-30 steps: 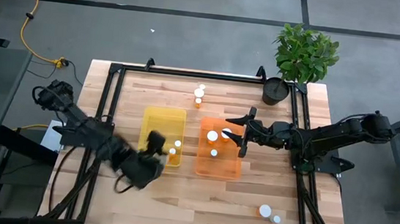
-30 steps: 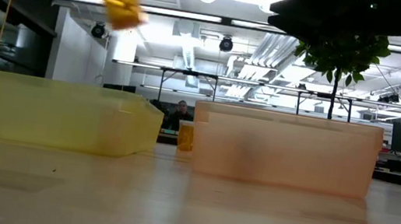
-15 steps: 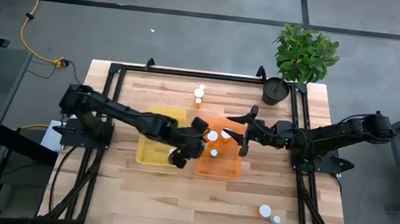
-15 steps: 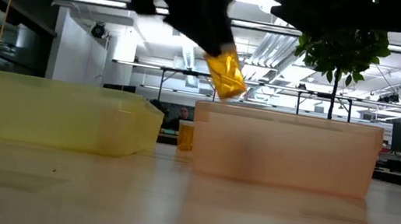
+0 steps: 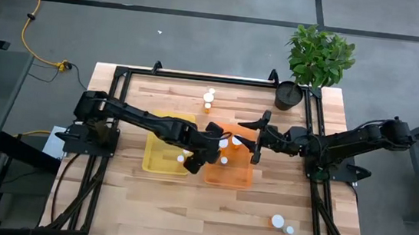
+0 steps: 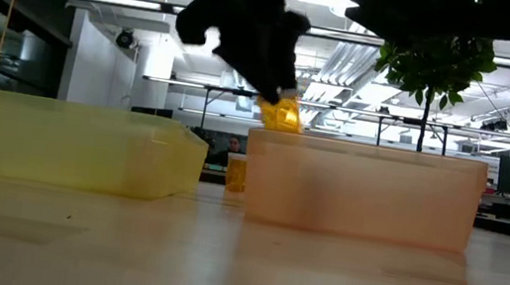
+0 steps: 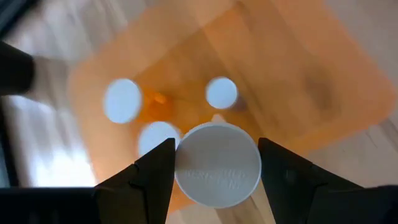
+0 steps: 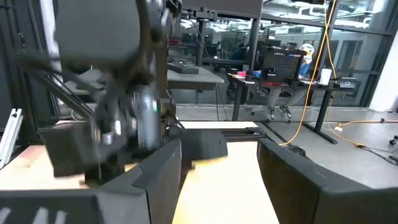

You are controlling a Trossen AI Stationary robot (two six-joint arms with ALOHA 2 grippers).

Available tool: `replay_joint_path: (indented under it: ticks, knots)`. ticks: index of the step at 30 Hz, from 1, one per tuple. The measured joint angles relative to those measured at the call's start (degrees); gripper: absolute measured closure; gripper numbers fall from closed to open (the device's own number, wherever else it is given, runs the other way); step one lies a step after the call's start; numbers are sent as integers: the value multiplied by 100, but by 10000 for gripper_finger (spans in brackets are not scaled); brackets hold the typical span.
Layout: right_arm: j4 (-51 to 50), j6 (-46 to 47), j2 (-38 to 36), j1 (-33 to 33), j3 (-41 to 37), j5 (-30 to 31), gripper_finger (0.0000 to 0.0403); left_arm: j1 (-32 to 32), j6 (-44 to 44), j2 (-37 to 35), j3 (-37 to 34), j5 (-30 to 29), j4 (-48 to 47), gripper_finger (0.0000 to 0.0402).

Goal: Pick and place medicine bottles into bin by pill shape (circle, oval)
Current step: Put the pink bottle pill into the left bin

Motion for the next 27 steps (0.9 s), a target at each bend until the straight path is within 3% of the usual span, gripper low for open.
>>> replay_joint_path:
  ticks: [6, 19, 27]
  knots:
    - [6, 2, 0, 0, 0, -1, 199, 119, 25, 197, -12, 304, 167, 213]
    - [-5, 2, 0, 0, 0, -1, 199, 118, 125, 250, -7, 191, 176, 211]
    - [-5, 2, 0, 0, 0, -1, 199, 203, -129, 250, -7, 260, 164, 168]
